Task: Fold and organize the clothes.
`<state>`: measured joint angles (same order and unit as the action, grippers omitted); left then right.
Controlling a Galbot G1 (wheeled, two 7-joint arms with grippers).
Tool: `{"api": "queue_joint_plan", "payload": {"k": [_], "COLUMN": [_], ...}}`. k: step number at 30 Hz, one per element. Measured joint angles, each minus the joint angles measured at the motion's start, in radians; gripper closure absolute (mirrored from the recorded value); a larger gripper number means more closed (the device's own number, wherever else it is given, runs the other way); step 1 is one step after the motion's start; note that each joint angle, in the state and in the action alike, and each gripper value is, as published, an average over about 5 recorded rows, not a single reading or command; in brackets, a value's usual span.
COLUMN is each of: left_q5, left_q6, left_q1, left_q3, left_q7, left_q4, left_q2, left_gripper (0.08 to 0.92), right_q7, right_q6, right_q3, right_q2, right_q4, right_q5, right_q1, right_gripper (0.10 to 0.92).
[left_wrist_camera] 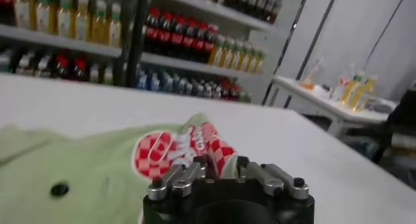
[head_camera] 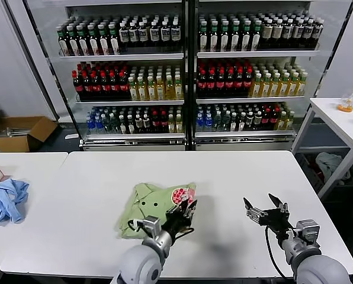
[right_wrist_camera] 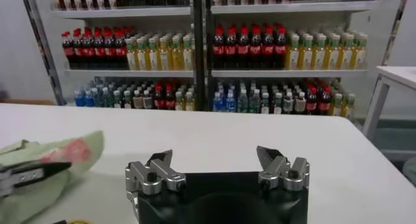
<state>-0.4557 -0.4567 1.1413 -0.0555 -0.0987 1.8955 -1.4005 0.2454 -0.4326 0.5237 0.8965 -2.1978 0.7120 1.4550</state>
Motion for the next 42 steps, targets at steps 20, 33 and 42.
{"api": "queue_joint_plan", "payload": {"k": [20, 33, 42], "left_q5": [-0.148, -0.148, -0.139], "left_q6": [0.095, 0.120, 0.124], "left_q1": [0.105, 0.207, 0.243], "left_q3": [-0.222, -0.375, -0.411], "left_q7": [0.013, 0.002, -0.003], "left_q4": [0.133, 0.182, 0.190], "left_q2": [0.091, 0.113, 0.121], "left_gripper": [0.178, 0.177, 0.177], "right_q7": [0.053, 0.113, 0.155], "right_q6": [-0.008, -0.042, -0.056], "right_q3": [-0.287, -0.493, -0.544], "right_q2": [0.150, 0.293, 0.328], "right_q4": [0.155, 0.362, 0.445], "right_q5": [0.086, 0.130, 0.162], "right_q1": [-0.220, -0.441, -0.528], "right_gripper": [0.203, 0.220, 0.457]}}
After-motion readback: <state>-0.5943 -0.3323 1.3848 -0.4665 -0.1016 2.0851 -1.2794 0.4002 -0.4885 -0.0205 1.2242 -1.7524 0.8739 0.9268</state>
